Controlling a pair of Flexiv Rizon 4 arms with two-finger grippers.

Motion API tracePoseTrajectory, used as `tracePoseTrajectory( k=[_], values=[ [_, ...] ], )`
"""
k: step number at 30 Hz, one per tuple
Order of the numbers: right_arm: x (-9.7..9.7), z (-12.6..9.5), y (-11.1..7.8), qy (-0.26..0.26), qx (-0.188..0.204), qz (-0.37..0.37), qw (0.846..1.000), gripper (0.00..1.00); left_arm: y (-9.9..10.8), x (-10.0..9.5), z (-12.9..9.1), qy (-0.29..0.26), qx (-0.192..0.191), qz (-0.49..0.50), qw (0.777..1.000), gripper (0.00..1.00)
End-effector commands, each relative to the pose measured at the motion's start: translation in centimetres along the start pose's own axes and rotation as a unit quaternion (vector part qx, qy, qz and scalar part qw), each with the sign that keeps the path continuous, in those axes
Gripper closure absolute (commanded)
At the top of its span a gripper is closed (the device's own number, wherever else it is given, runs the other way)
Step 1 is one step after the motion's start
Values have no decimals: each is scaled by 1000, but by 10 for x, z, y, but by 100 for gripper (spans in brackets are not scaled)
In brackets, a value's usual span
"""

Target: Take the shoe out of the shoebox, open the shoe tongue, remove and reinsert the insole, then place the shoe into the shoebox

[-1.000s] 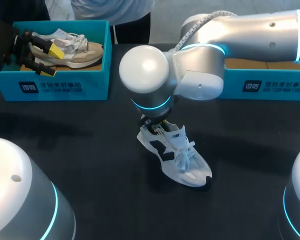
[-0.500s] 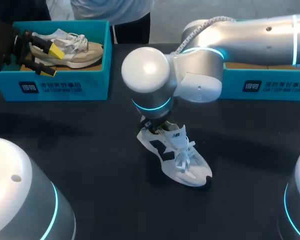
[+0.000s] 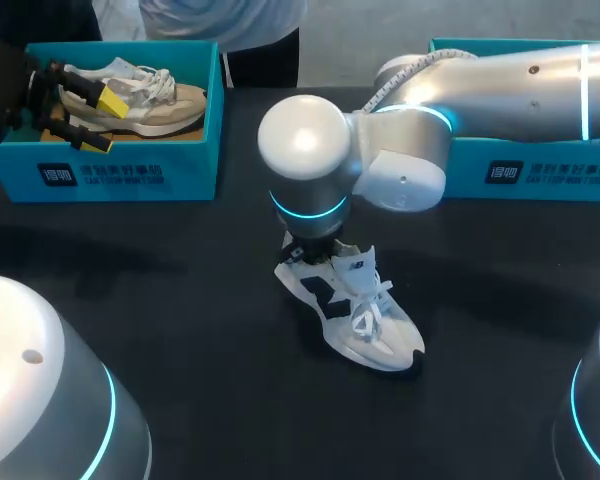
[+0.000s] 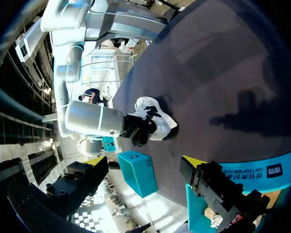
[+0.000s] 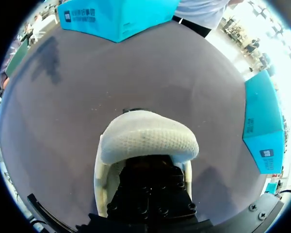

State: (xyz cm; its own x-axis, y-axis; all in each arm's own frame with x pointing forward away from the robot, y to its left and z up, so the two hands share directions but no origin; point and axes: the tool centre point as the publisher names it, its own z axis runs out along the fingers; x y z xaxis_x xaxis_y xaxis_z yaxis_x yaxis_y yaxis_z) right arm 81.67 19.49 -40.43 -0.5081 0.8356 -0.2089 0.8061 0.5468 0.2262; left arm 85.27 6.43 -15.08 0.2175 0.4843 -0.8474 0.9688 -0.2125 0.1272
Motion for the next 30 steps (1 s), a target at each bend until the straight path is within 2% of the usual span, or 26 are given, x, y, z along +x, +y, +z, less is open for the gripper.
tracePoseTrajectory(
  k=[1,13,15,19,23,26,30],
  values=[
    [1,9,0,14,-3,-2,1000,100,0,0,0,0,-1,1,1000,0],
    [24,11,-9,60,-5,-7,998,100,0,0,0,0,-1,1,1000,0],
    [24,4,-10,60,-11,-2,998,100,0,0,0,0,-1,1,1000,0],
    [19,-30,-7,34,-40,0,999,100,0,0,0,0,-1,1,1000,0],
    [17,-50,-4,9,-52,-10,999,100,0,0,0,0,-1,1,1000,0],
    [17,-57,-3,-2,-55,-14,998,100,0,0,0,0,-1,1,1000,0],
    [16,-55,-1,-8,-54,-20,998,100,0,0,0,0,-1,1,1000,0]
  ],
)
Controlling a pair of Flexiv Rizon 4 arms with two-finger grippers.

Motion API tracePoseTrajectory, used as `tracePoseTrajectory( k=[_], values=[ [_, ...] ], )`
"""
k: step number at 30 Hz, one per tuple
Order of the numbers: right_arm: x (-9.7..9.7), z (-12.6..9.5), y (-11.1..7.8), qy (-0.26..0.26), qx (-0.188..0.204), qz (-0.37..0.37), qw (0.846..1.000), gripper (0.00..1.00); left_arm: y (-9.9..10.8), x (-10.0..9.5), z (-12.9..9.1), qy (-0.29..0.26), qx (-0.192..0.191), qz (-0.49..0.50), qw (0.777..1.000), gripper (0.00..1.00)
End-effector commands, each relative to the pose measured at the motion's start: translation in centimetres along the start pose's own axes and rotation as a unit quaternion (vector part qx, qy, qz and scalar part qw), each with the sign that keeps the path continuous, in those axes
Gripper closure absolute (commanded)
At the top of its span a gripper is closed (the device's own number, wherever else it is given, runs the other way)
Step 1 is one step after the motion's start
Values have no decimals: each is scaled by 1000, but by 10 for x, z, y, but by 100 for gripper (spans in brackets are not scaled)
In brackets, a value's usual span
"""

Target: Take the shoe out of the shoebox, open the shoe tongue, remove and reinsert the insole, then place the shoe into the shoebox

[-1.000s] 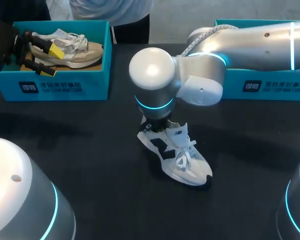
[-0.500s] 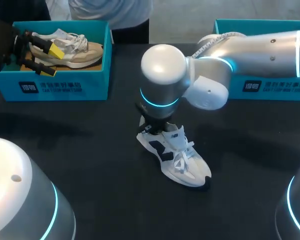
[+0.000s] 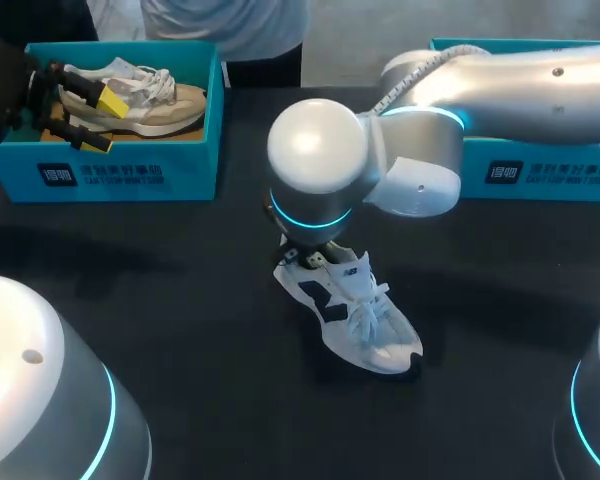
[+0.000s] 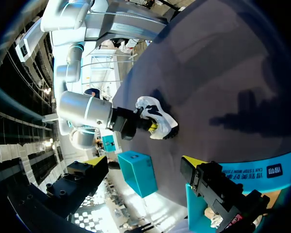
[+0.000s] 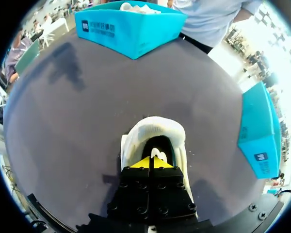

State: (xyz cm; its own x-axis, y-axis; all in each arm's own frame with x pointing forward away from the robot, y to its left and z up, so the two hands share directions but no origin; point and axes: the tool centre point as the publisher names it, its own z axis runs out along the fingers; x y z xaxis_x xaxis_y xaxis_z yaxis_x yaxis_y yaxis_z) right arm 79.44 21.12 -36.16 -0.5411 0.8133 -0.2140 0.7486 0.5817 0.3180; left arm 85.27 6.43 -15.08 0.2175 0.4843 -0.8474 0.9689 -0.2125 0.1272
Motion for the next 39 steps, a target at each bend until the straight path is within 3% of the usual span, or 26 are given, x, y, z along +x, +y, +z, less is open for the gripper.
tracePoseTrajectory(
  k=[1,13,25,31,39],
  values=[
    [-2,-2,0,-13,6,-4,1000,100,0,0,0,0,-1,1,1000,0],
    [-15,35,0,29,18,-11,999,100,0,0,0,0,-1,1,1000,0],
    [7,66,-11,76,39,-12,996,100,0,0,0,0,-1,1,1000,0],
    [18,60,-14,95,33,-8,995,100,0,0,0,0,-1,1,1000,0],
    [8,14,-8,66,14,-22,997,100,0,0,0,0,-1,1,1000,0]
  ],
)
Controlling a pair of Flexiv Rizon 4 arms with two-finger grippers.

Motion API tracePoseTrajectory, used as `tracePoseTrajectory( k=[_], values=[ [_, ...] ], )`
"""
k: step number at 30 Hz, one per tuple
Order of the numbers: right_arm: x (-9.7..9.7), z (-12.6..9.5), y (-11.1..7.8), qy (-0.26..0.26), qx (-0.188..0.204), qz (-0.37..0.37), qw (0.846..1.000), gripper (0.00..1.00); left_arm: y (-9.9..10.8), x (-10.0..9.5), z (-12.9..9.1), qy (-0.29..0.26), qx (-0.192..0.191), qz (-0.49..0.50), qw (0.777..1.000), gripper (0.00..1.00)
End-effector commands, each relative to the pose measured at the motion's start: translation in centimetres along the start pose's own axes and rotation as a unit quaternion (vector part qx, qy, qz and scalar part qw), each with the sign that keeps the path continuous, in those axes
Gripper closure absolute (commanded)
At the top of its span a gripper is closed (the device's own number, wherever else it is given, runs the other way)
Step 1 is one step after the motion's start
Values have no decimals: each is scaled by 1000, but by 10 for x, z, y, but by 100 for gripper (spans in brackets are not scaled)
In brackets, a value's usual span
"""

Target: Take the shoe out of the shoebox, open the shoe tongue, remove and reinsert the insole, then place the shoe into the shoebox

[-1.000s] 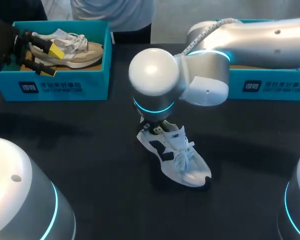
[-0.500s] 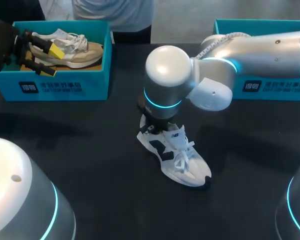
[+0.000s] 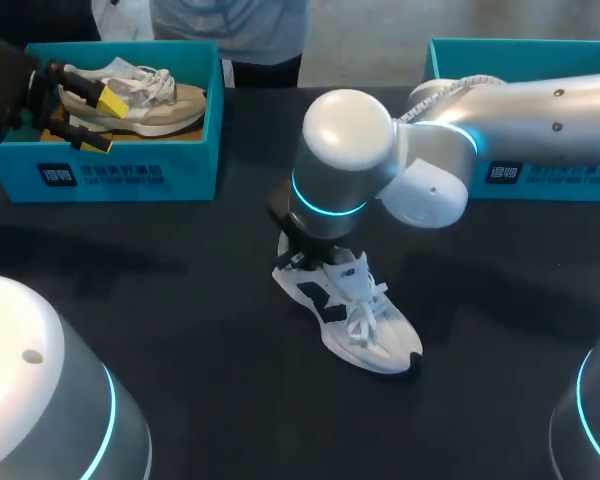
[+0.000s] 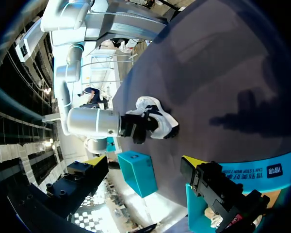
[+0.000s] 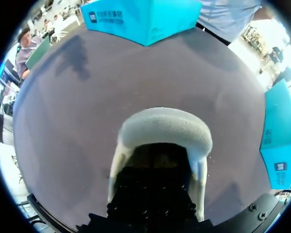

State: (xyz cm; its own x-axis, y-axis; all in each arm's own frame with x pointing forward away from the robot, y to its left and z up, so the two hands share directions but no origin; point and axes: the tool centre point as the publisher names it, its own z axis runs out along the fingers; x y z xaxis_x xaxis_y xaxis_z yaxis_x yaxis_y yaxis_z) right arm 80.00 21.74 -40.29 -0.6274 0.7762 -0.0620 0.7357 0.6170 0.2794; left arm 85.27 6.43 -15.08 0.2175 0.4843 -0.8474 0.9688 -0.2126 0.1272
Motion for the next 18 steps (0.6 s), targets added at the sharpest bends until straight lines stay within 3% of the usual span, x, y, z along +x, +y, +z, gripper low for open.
tracePoseTrajectory(
  k=[1,6,18],
  values=[
    [2,-30,-4,-25,-2,-2,1000,100,0,0,0,0,-1,1,1000,0],
    [-2,-45,-6,-29,-4,-5,1000,100,0,0,0,0,-1,1,1000,0],
    [-9,-44,-14,16,21,-31,999,100,0,0,0,0,-1,1,1000,0]
  ],
)
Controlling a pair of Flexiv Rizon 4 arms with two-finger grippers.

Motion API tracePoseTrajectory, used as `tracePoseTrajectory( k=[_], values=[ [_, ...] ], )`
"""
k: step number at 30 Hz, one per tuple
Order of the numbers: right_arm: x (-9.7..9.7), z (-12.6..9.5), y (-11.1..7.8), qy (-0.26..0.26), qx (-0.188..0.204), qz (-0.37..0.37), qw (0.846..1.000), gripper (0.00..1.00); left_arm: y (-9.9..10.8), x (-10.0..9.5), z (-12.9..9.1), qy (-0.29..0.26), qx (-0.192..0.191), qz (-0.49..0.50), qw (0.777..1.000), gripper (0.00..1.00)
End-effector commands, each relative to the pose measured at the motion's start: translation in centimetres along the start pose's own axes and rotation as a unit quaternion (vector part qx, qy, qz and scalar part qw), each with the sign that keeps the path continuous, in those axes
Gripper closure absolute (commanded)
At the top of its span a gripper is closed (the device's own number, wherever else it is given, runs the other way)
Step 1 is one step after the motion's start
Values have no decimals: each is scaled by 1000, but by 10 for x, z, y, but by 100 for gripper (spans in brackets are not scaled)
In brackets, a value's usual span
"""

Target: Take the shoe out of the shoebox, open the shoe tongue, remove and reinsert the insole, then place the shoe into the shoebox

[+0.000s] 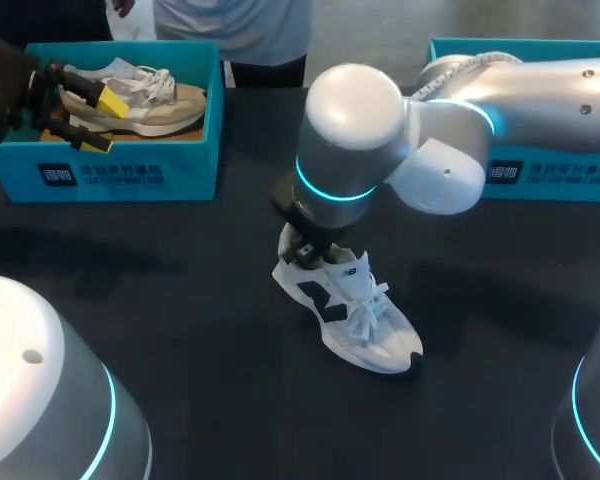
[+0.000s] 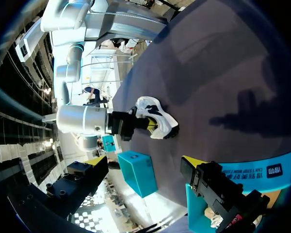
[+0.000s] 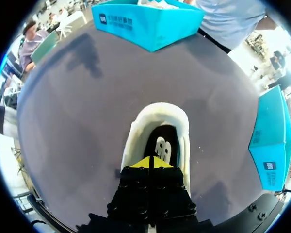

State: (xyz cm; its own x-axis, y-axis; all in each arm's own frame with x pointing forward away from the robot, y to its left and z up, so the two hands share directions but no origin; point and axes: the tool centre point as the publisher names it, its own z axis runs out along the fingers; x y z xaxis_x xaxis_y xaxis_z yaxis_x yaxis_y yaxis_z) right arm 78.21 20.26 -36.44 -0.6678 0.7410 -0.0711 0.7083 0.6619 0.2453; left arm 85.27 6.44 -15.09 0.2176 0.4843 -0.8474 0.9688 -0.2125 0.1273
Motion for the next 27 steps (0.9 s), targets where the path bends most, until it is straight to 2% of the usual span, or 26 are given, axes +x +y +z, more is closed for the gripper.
tracePoseTrajectory(
  k=[1,7,15,16,18,27],
  values=[
    [-8,-1,-4,13,10,-5,1000,100,0,0,0,0,-1,1,1000,0],
    [-14,-2,-14,7,25,2,1000,100,0,0,0,0,-1,1,1000,0],
    [-11,-6,-21,2,34,15,999,100,0,0,0,0,-1,1,1000,0],
    [-11,-7,-21,1,34,17,999,98,0,0,0,0,-1,1,1000,0],
    [-12,-7,-23,0,37,24,999,85,0,0,0,0,-1,1,1000,0],
    [-8,-9,-28,3,43,32,999,60,0,0,0,0,-1,1,1000,0]
  ],
)
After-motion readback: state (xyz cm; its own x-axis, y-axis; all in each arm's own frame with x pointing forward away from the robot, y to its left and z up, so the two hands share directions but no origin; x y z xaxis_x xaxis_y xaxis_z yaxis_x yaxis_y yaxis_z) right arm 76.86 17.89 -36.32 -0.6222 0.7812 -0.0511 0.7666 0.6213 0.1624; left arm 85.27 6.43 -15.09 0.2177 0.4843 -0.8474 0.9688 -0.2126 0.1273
